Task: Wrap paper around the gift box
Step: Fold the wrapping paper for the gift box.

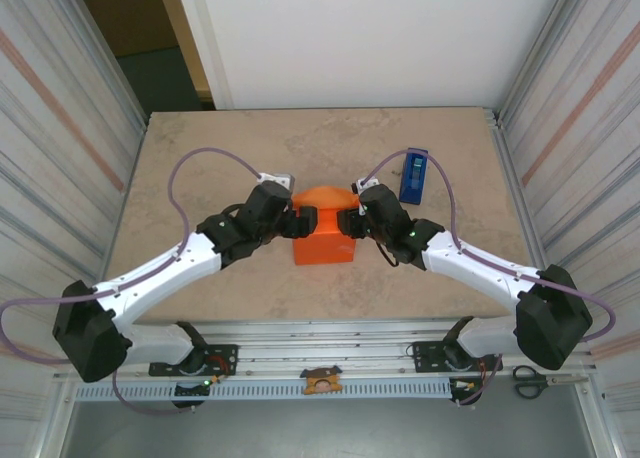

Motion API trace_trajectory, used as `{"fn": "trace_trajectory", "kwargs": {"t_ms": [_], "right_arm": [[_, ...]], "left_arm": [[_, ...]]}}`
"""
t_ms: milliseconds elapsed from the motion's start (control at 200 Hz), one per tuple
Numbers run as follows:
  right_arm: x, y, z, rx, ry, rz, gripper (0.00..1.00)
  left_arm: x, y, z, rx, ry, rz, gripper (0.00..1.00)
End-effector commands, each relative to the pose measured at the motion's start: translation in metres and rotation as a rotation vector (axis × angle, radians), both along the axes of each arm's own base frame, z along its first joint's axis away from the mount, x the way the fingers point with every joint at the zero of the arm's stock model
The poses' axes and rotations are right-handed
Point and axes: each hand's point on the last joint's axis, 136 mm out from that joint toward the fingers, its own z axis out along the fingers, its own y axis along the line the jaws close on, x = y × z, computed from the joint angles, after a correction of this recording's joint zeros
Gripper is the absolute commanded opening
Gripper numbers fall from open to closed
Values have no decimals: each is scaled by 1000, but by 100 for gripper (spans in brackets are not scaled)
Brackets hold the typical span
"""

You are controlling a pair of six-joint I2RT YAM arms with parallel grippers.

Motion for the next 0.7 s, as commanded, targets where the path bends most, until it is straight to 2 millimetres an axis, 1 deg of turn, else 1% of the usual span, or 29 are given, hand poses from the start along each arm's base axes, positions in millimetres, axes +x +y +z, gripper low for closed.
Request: {"fn": "trace_trajectory", "kwargs": {"t_ms": [0, 50, 135, 210, 291, 351, 441, 511, 551, 611, 651, 696], "right_arm": [[-7, -8, -18, -80, 54, 7, 46], [-7, -8, -17, -77, 51, 6, 46], [-7, -7, -16, -72, 49, 9, 46], [-7, -5, -13, -63, 40, 22, 47], [-7, -1, -8, -52, 26, 45, 48], [-7, 5, 1, -38, 9, 81, 49], [-7, 9, 25, -3, -14, 117, 53], [-5, 0, 47, 63, -26, 105, 55], [-6, -3, 60, 134, -27, 126, 56], [-3, -15, 74, 244, -26, 117, 56], [1, -27, 78, 298, -17, 84, 55], [7, -42, 76, 334, 0, 32, 53]], "left_arm": [[-1, -9, -11, 0, 41, -48, 87], [2, -9, -17, 6, 55, -37, 87], [7, -4, -29, 20, 94, 6, 86], [6, 0, -41, 41, 119, 23, 85], [2, 5, -53, 61, 156, 41, 82], [-3, 9, -60, 65, 177, 49, 80], [-8, 10, -66, 51, 194, 49, 77], [-11, 10, -69, 38, 195, 42, 77], [-12, 10, -69, 36, 195, 43, 76], [-12, 10, -69, 38, 194, 36, 76], [-12, 10, -68, 41, 194, 32, 75], [-12, 9, -67, 41, 192, 26, 75]]}}
